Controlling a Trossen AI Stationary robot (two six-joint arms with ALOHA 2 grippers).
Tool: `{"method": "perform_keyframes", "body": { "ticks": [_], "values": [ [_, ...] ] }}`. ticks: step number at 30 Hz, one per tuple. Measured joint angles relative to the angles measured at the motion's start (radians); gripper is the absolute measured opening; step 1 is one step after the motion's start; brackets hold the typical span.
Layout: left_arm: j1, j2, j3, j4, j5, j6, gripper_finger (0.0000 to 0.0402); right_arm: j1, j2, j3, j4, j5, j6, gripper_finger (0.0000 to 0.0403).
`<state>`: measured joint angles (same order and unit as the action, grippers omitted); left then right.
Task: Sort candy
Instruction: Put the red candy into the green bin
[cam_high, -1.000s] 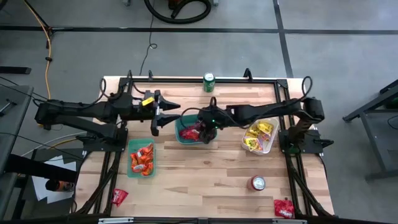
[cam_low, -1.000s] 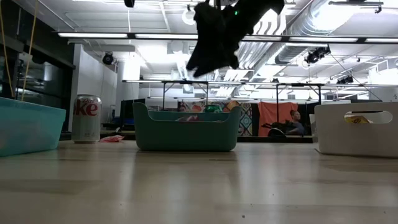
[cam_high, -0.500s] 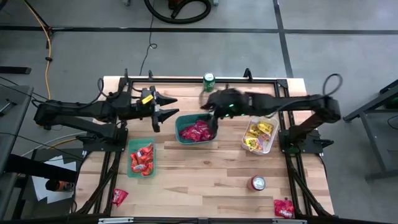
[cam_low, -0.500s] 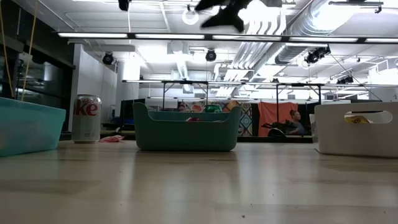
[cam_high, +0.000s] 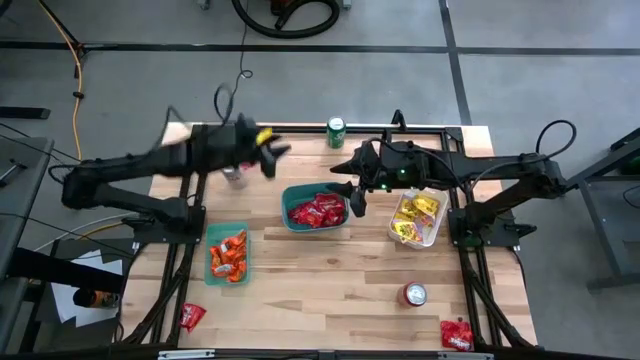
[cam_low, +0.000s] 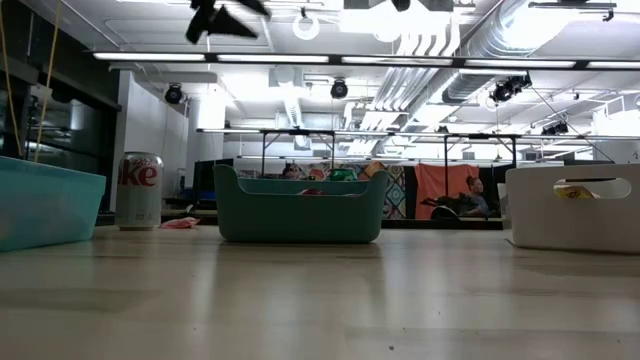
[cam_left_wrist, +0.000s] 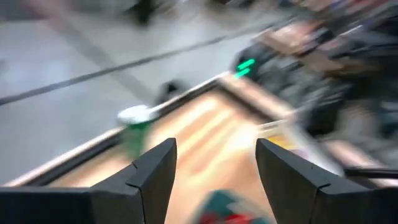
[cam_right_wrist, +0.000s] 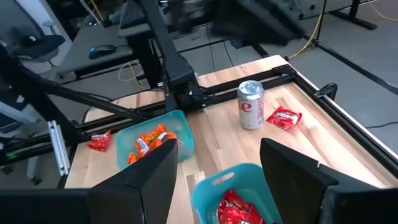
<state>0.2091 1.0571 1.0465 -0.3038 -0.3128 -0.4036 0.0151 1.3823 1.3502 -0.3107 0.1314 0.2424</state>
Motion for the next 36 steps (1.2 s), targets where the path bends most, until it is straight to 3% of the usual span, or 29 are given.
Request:
{"method": "perform_keyframes", "body": {
  "ticks": [6,13,24,36],
  "values": [
    [0.350,0.199,0.286,-0.431,0.083,0.126,0.0204,-0.022,0.000,0.000,-0.008,0.001,0.026,0.0225],
    [0.615,0.443,0.314,-0.625,0.215,0.136,0.0204,-0.020,0.000,0.000,-0.044,0.002,0.078,0.0225],
    [0.680,0.774,0.290,-0.672,0.230,0.153,0.0204,0.004,0.001,-0.007,-0.065,0.019,0.161,0.0225],
    [0.660,0.875,0.290,-0.708,0.231,0.143,0.0204,0.020,0.001,-0.007,-0.066,0.072,0.172,0.0225]
  ]
}}
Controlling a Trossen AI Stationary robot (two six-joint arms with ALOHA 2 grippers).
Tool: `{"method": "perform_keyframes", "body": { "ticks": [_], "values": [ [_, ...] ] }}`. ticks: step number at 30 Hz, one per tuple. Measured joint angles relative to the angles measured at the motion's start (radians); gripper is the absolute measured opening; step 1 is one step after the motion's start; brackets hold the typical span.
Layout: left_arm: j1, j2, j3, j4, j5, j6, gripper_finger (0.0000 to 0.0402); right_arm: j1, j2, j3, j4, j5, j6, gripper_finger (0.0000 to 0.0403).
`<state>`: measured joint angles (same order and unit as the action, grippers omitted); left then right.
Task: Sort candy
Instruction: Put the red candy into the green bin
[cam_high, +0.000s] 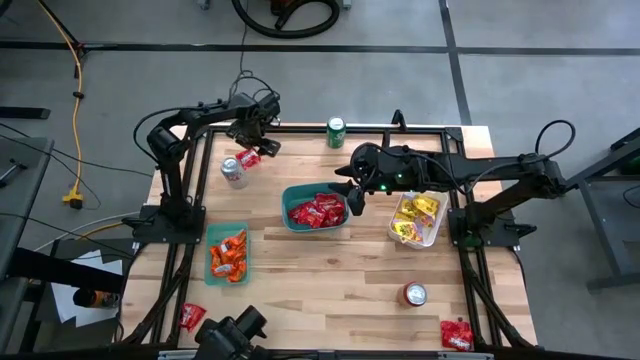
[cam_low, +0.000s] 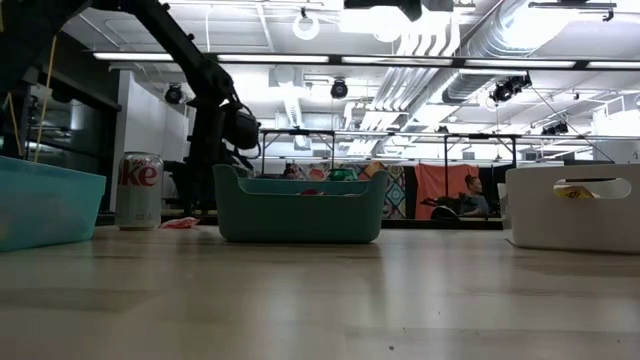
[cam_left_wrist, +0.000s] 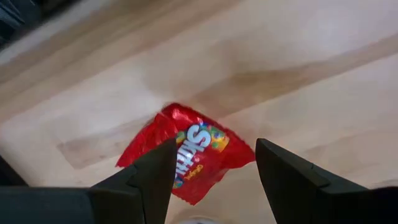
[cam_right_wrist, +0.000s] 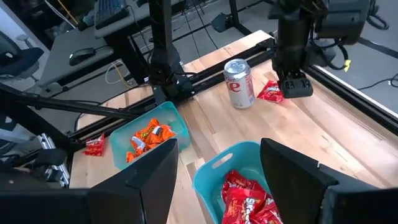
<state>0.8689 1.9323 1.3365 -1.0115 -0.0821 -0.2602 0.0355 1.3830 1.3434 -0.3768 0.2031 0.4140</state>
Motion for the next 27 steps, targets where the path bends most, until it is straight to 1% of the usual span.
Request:
{"method": "perform_keyframes", "body": {
  "ticks": [4,10,13,15,16,20,21,25,27],
  "values": [
    [-0.007,0.014,-0.017,-0.005,-0.017,-0.025,0.0204,0.000,0.000,0.000,0.000,0.000,0.002,0.0225],
    [-0.007,0.009,-0.119,0.039,-0.020,-0.042,0.0204,0.000,0.000,0.000,-0.004,0.002,0.005,0.0225],
    [-0.010,0.007,-0.154,0.056,-0.020,-0.011,0.0192,0.000,0.000,0.000,-0.004,0.002,0.005,0.0225],
    [-0.015,0.007,-0.158,0.058,-0.020,0.016,0.0164,0.000,0.000,0.000,-0.005,0.002,0.005,0.0225],
    [-0.017,0.001,-0.158,0.057,-0.020,0.030,0.0144,0.000,0.000,0.000,-0.005,0.002,0.005,0.0225],
    [-0.020,-0.041,-0.151,0.050,-0.023,0.072,0.0033,0.000,0.000,0.000,-0.008,0.002,0.005,0.0225],
    [-0.019,-0.059,-0.142,0.061,-0.021,0.085,0.0018,0.000,0.000,0.000,-0.007,0.001,0.005,0.0225],
    [-0.021,-0.183,-0.095,0.140,-0.010,0.103,0.0019,0.000,0.000,0.000,-0.008,0.002,-0.020,0.0225],
    [-0.035,-0.257,-0.100,0.196,0.055,0.114,0.0011,0.000,0.000,0.000,-0.007,0.008,-0.042,0.0225]
  ]
}}
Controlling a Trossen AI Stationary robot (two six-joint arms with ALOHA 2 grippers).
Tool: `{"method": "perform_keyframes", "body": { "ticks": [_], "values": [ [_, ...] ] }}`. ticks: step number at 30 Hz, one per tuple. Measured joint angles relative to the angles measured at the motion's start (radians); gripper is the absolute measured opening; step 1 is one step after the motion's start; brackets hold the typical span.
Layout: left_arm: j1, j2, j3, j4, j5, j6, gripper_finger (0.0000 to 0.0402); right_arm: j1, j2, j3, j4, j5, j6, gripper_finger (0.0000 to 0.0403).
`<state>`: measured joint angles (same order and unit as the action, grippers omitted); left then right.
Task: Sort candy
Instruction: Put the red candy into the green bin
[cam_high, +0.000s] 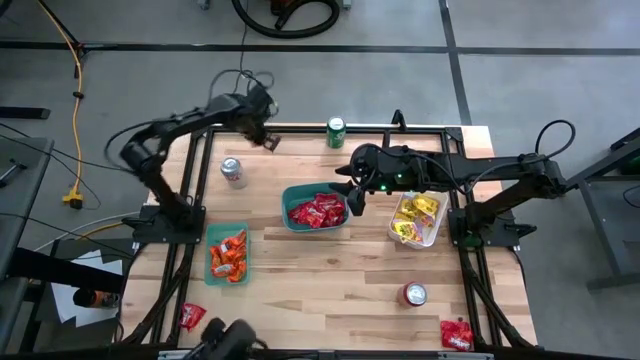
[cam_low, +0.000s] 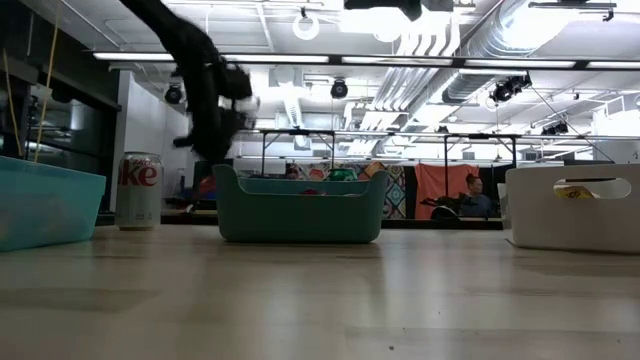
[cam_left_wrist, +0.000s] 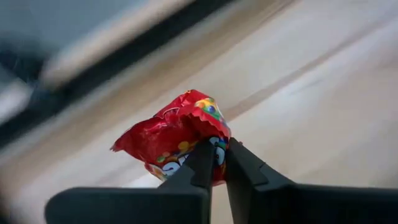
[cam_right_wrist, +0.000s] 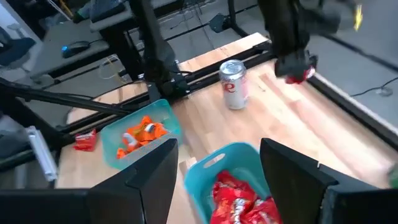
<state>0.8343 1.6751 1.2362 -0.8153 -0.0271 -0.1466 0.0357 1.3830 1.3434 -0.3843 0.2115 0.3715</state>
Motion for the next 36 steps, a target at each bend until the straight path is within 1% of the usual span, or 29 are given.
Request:
{"method": "perform_keyframes", "body": {
  "ticks": [2,4,7,9,12,14,16,18,22,25,30,32,36],
  "values": [
    [-0.030,-0.100,-0.010,0.091,0.091,0.011,0.0005,0.000,0.000,0.000,0.000,0.028,-0.026,0.0225],
    [-0.081,-0.205,-0.042,0.167,0.150,0.011,0.0005,0.000,0.000,0.000,0.000,0.062,-0.055,0.0225],
    [-0.185,-0.355,-0.134,0.319,0.198,-0.005,0.0005,-0.001,0.000,0.000,0.000,0.094,-0.092,0.0225],
    [-0.267,-0.457,-0.211,0.472,0.227,-0.058,0.0003,-0.005,0.000,0.000,0.000,0.095,-0.110,0.0225],
    [-0.413,-0.585,-0.355,0.701,0.236,-0.154,0.0003,-0.010,0.000,0.000,0.000,0.085,-0.123,0.0225],
    [-0.517,-0.645,-0.451,0.884,0.232,-0.188,0.0003,-0.010,0.000,0.000,0.001,0.055,-0.142,0.0225],
    [-0.607,-0.688,-0.526,1.056,0.224,-0.198,0.0003,-0.010,0.000,0.000,0.007,0.020,-0.158,0.0225],
    [-0.685,-0.703,-0.574,1.154,0.179,-0.200,0.0003,-0.010,0.000,0.000,0.009,-0.017,-0.171,0.0225],
    [-0.795,-0.691,-0.588,1.174,0.052,-0.170,0.0003,-0.010,0.000,0.000,0.023,-0.091,-0.197,0.0224],
    [-0.828,-0.673,-0.587,1.173,-0.012,-0.148,0.0003,-0.010,0.000,0.000,0.032,-0.111,-0.197,0.0224],
    [-0.827,-0.653,-0.573,1.160,-0.027,-0.154,0.0003,-0.010,-0.006,0.000,0.030,-0.111,-0.223,0.0225],
    [-0.827,-0.640,-0.533,1.092,-0.027,-0.122,0.0003,-0.010,-0.020,0.000,0.032,-0.111,-0.223,0.0225],
    [-0.827,-0.570,-0.409,0.864,-0.034,-0.036,0.0003,-0.010,-0.068,0.000,0.034,-0.110,-0.218,0.0224]
  ]
}}
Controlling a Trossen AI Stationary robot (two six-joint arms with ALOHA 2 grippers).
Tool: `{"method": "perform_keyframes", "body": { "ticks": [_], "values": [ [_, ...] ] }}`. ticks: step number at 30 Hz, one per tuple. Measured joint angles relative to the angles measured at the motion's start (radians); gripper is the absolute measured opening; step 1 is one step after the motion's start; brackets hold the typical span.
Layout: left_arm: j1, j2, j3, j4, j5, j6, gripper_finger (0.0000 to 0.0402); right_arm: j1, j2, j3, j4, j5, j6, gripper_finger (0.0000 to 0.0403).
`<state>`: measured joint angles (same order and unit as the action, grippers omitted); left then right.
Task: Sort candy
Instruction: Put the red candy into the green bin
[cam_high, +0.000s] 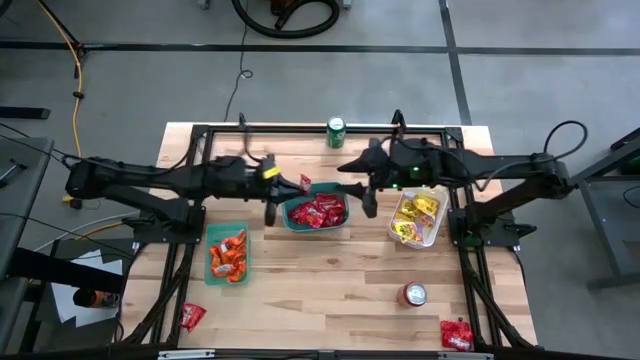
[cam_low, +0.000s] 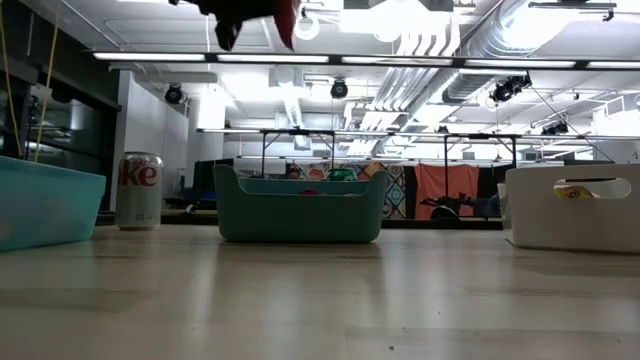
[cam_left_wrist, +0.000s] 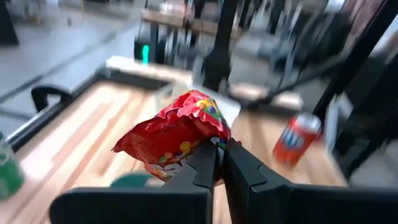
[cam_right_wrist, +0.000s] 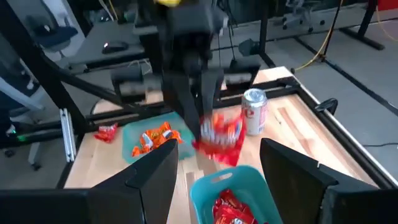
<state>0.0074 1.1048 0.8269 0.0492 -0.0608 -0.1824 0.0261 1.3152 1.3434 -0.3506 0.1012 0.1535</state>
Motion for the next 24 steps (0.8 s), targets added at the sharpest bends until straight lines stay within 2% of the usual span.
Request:
{"method": "perform_keyframes", "body": {
  "ticks": [5,11,17,24],
  "values": [
    [-0.001,0.116,0.100,-0.157,0.031,0.014,0.0003,0.000,-0.046,0.000,-0.009,0.039,0.003,0.0224],
    [0.014,0.229,0.101,-0.240,0.003,-0.050,0.0027,0.000,-0.053,0.000,-0.026,0.056,0.005,0.0224],
    [0.045,0.290,0.102,-0.246,0.026,-0.092,0.0100,0.000,-0.053,0.000,-0.050,0.056,0.027,0.0224],
    [0.050,0.268,0.102,-0.248,0.023,-0.128,0.0203,0.001,-0.053,0.000,-0.086,0.055,0.030,0.0224]
  ]
}}
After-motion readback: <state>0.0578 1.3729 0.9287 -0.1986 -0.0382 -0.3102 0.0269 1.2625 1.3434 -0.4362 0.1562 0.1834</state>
